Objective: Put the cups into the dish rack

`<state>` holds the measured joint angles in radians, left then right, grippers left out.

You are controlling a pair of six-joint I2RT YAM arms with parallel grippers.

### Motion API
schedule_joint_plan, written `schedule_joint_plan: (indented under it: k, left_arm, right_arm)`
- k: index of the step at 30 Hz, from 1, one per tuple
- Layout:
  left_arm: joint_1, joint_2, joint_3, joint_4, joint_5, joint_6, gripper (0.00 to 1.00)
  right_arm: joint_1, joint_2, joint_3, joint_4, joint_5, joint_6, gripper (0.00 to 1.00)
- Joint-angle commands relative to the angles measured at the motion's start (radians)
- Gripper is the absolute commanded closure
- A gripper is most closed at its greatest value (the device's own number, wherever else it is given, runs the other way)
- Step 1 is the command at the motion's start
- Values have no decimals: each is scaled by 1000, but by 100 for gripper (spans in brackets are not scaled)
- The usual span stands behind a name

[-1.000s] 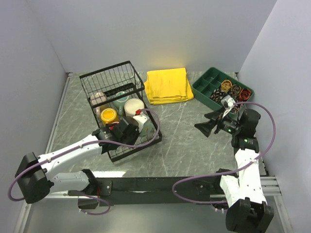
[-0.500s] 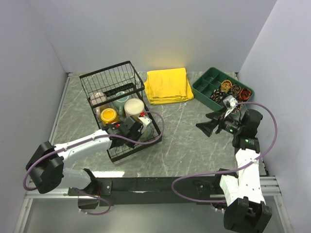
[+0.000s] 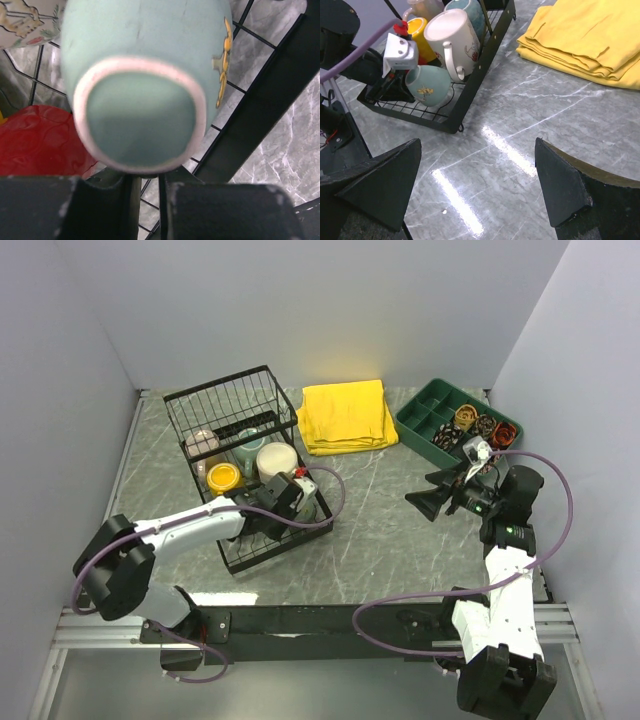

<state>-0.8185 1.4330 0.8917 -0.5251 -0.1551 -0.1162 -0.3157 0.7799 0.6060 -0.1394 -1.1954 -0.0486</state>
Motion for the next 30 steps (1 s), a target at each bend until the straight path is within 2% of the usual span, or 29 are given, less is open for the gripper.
schedule_joint_plan:
  k: [1, 13, 16, 17, 20, 21, 22, 25, 29, 30]
  left_arm:
    - [2, 17, 52, 2, 8, 1, 80]
    - [2, 24, 99, -33, -38, -45, 61]
    - [2, -31, 125, -59, -41, -68, 53]
    - [2, -51, 128, -67, -37, -76, 47]
    - [2, -159, 138, -84, -21, -102, 33]
    - [2, -230, 138, -78, -18, -123, 25]
    - [2, -268, 133, -75, -17, -134, 5]
    - [5, -442, 112, -37, -12, -178, 4]
    - [19, -653, 90, 13, -56, -230, 4]
    - [21, -725, 89, 17, -99, -249, 4]
  right_arm:
    - [-13, -8, 12, 41, -21, 7, 0]
    - [-23, -8, 14, 40, -24, 7, 0]
    - [-26, -8, 14, 37, -24, 4, 0]
    - [-26, -8, 15, 31, -23, 1, 0]
    - [-23, -13, 26, -3, 0, -30, 0]
    - [-28, -16, 32, -11, 9, -45, 0]
    - [-28, -19, 37, -22, 19, -56, 0]
    - [-34, -50, 55, -74, 106, -97, 0]
    - [-52, -105, 83, -130, 296, -92, 0]
    - [-52, -111, 113, -152, 430, -86, 0]
